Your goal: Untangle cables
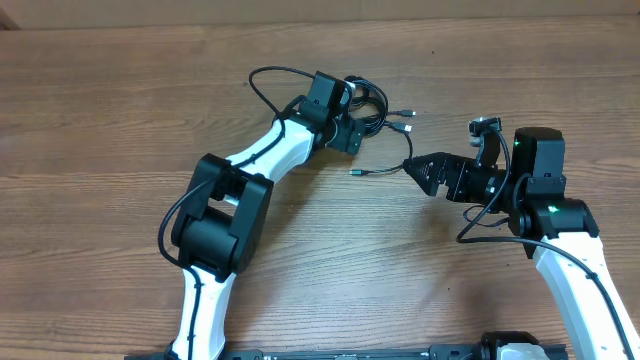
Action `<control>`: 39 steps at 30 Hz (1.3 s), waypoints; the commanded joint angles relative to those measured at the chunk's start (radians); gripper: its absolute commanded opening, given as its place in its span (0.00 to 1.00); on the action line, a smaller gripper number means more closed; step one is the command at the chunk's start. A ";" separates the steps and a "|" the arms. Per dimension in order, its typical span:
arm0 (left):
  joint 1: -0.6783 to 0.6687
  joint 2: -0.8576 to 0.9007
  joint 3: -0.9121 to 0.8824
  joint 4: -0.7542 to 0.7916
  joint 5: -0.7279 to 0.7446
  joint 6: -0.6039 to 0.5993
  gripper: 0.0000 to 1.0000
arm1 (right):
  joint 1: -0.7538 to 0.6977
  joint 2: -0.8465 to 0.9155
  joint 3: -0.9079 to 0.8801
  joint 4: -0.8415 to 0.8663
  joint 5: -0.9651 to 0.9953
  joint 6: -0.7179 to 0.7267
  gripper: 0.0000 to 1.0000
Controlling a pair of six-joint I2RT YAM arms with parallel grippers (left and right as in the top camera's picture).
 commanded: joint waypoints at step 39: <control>-0.016 0.101 0.042 0.153 -0.174 -0.055 0.99 | 0.000 -0.013 0.002 0.002 0.013 -0.003 1.00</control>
